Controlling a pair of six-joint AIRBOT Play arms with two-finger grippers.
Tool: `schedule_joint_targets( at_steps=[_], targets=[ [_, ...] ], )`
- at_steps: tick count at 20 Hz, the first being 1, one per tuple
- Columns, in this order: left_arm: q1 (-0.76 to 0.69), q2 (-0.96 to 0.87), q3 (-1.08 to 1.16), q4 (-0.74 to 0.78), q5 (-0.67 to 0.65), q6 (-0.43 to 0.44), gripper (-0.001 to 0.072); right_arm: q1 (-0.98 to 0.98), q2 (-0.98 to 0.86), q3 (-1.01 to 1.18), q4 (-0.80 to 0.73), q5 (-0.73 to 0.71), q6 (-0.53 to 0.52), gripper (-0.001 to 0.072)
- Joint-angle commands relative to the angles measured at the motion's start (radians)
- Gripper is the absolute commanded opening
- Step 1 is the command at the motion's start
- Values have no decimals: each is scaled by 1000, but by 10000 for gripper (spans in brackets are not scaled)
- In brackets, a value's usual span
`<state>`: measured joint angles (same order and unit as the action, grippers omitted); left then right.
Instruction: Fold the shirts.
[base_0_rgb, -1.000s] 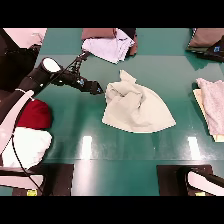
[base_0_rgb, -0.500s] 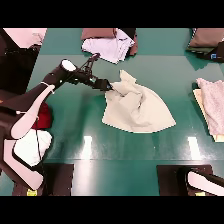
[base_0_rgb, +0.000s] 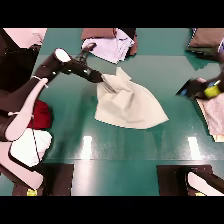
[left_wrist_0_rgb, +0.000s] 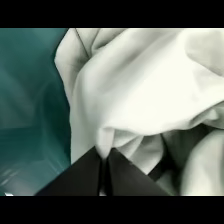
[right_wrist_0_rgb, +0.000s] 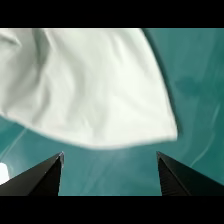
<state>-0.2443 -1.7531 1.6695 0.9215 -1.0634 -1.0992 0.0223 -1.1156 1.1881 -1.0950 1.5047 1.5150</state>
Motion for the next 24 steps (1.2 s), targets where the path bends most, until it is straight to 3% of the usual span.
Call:
schedule_joint_targets(
  at_steps=[1,4,8,13,14,15,17,18,19,24],
  targets=[
    [25,112,13,239,-60,-73,31,91,54,-361,183,-149,58,526],
    [25,158,13,257,-101,-74,31,214,34,-554,347,-415,58,508],
    [25,174,13,257,-117,-83,31,345,-113,-594,505,-665,34,508],
    [25,175,13,257,-136,-84,32,406,-275,-478,526,-781,25,507],
    [25,175,13,257,-139,-84,31,406,-290,-458,526,-798,25,467],
    [25,178,13,257,-143,-83,32,406,-301,-439,524,-823,24,336],
    [25,198,13,277,-141,-83,32,406,-304,-410,515,-880,10,182],
    [27,215,13,289,-140,-82,32,402,-304,-394,515,-893,-18,65],
    [27,239,13,307,-137,-82,32,387,-304,-371,515,-889,-47,18],
    [27,472,14,497,-95,-52,32,201,-201,-131,456,-685,-137,17]
  ],
)
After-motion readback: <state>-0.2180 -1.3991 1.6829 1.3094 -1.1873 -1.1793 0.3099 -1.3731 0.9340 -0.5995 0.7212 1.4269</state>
